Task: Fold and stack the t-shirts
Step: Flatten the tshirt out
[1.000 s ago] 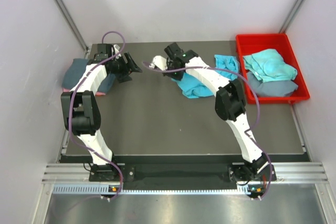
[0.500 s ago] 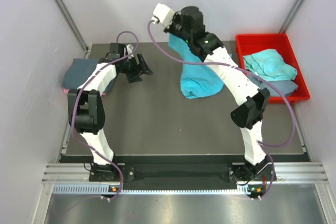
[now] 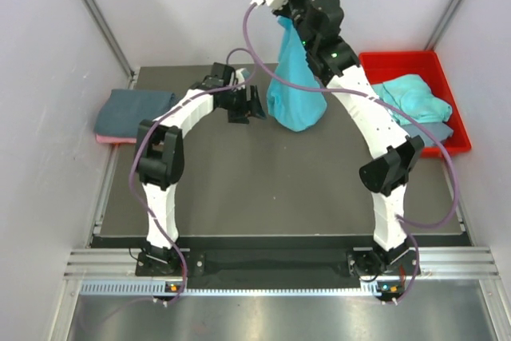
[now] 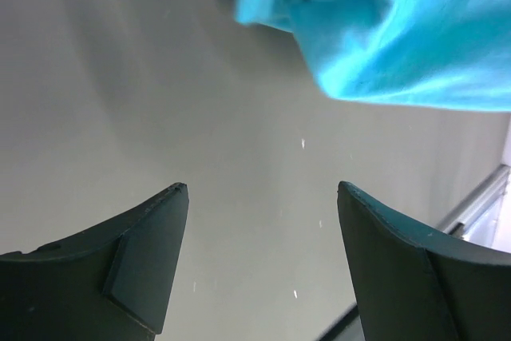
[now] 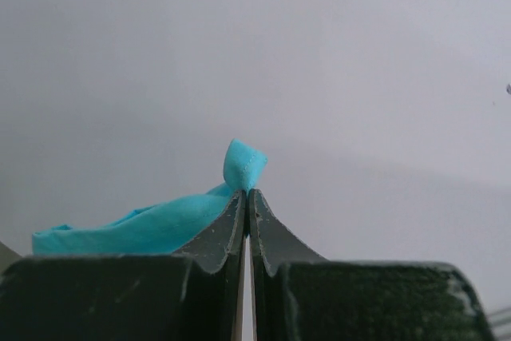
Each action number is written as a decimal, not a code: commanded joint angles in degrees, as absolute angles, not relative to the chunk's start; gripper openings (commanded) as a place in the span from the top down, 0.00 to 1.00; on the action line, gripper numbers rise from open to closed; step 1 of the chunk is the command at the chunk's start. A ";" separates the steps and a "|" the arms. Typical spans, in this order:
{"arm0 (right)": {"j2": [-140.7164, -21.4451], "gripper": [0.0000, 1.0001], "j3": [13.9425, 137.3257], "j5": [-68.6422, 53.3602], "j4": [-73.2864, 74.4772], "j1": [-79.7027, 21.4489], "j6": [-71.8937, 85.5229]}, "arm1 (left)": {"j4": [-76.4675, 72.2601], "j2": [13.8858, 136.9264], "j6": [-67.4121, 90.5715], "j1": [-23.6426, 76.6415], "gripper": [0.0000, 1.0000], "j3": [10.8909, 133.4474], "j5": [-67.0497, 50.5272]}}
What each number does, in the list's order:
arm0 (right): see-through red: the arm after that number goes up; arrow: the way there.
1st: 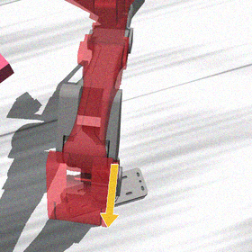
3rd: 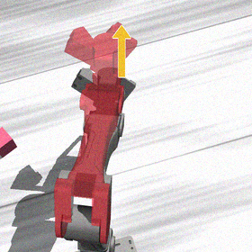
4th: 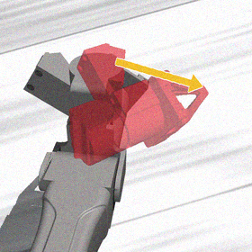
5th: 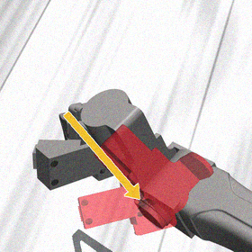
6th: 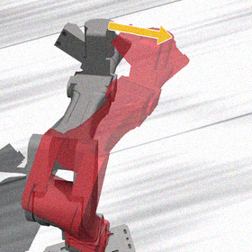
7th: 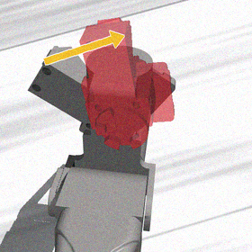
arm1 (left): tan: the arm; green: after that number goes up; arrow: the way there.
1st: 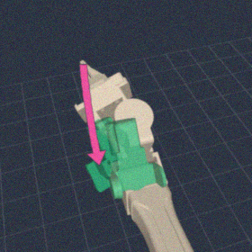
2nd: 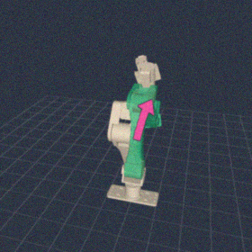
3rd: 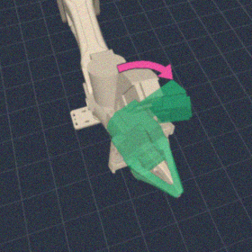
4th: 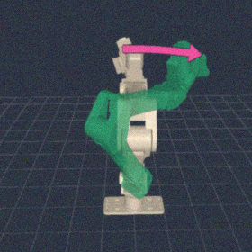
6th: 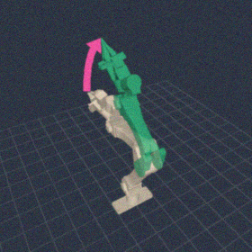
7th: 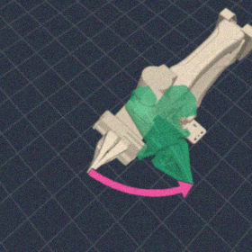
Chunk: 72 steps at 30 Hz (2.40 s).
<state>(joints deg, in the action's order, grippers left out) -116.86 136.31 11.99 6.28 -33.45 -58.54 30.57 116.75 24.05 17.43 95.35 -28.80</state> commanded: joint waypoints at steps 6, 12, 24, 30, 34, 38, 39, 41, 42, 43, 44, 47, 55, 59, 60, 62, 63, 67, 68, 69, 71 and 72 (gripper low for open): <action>-112.94 1.00 137.91 17.31 3.25 -29.00 -56.87 | 31.12 133.67 15.65 23.38 0.20 117.49 -24.52; -109.60 1.00 135.53 18.01 5.27 -29.00 -55.55 | 27.43 143.08 12.22 24.43 0.20 128.66 -25.04; -109.77 1.00 134.29 21.35 1.94 -28.04 -59.32 | 28.74 138.36 9.58 21.45 1.00 130.96 -22.68; -110.39 1.00 135.88 23.20 -2.72 -27.25 -61.61 | 28.74 124.91 7.13 14.42 1.00 133.59 -20.13; -109.87 1.00 136.67 24.08 -5.53 -27.25 -64.33 | 25.58 114.82 5.37 11.34 1.00 134.21 -17.93; -108.46 1.00 136.23 26.45 -7.12 -27.25 -66.62 | 25.58 109.17 0.53 11.16 1.00 134.74 -16.26; -107.33 1.00 135.80 26.63 -7.03 -27.25 -66.80 | 27.06 108.38 -1.13 11.16 1.00 134.82 -16.43; -104.06 1.00 132.98 26.63 -6.24 -27.16 -67.15 | 29.44 103.55 -1.76 11.25 1.00 131.67 -18.45; -103.19 1.00 131.59 26.63 -5.81 -27.25 -67.15 | 29.79 102.32 -1.93 11.25 1.00 130.53 -18.81; -102.14 1.00 130.88 26.63 -5.37 -27.33 -66.97 | 30.14 101.09 -1.93 11.25 1.00 129.47 -19.24; -100.04 1.00 130.17 26.63 -5.01 -27.42 -66.89 | 30.49 99.86 -2.37 11.25 1.00 128.42 -19.68; -95.56 1.00 127.62 26.46 -0.29 -27.77 -64.18 | 31.73 94.58 -2.72 11.25 1.00 123.59 -20.83; -89.12 1.00 116.20 25.23 5.10 -27.51 -60.38 | 31.99 88.51 -2.11 11.25 1.00 112.42 -20.48; -91.22 1.00 115.40 24.35 6.76 -26.54 -58.45 | 32.78 90.96 -2.11 11.25 1.00 110.22 -23.89; -91.93 1.00 115.57 24.26 6.85 -25.93 -58.19 | 33.31 91.75 -2.28 11.25 1.00 110.21 -25.12; -94.65 1.00 116.19 23.56 7.12 -24.71 -57.75 | 33.84 94.55 -1.50 11.25 1.00 110.13 -26.71; -95.70 1.00 116.19 23.03 7.12 -24.18 -57.57 | 33.84 95.88 -0.97 11.42 1.00 110.39 -26.98; -105.43 1.00 120.91 20.48 4.93 -21.71 -57.31 | 32.26 104.48 2.72 11.43 1.00 114.07 -28.30; -107.47 1.00 122.59 20.57 4.49 -21.19 -57.30 | 31.65 108.07 3.42 11.34 1.00 116.52 -28.13; -109.67 1.00 127.74 20.57 4.48 -20.66 -57.57 | 30.77 109.93 3.69 11.34 1.00 118.20 -28.04; -115.30 1.00 132.87 20.57 3.61 -20.22 -58.79 | 30.15 114.75 3.43 11.34 1.00 123.63 -27.43; -116.62 1.00 136.11 20.31 2.99 -20.13 -59.67 | 29.71 116.09 3.43 11.34 1.00 125.66 -26.20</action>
